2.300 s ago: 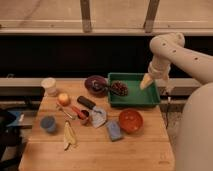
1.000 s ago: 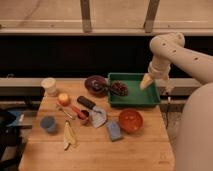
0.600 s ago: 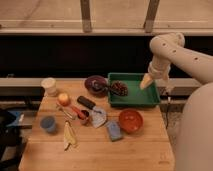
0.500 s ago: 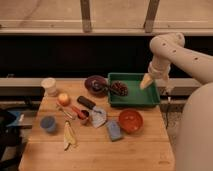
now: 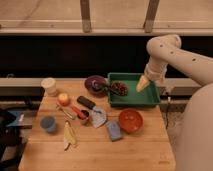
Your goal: Place sponge in paper cup
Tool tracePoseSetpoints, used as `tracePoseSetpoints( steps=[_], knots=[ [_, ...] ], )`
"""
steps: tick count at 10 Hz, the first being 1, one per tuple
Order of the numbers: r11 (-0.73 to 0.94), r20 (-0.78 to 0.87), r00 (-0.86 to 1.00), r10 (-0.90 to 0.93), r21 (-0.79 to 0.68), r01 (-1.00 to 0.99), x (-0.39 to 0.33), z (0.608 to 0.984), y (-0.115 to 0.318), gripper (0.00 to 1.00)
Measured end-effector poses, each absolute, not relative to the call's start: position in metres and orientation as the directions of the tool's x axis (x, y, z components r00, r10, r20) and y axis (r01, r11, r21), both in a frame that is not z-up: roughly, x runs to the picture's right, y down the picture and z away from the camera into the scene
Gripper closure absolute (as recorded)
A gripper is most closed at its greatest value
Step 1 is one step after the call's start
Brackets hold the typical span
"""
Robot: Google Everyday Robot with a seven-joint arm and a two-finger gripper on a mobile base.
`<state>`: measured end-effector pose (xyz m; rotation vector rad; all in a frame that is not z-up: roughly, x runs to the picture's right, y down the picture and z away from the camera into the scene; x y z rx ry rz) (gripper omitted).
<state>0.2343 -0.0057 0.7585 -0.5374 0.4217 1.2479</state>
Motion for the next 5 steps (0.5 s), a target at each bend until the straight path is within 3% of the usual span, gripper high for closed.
tracePoseSetpoints(
  steps=[5],
  knots=[
    [0.273, -0.513, 0.420, 0.748, -0.340, -0.900, 0.158, 0.740, 0.024, 0.20]
  ],
)
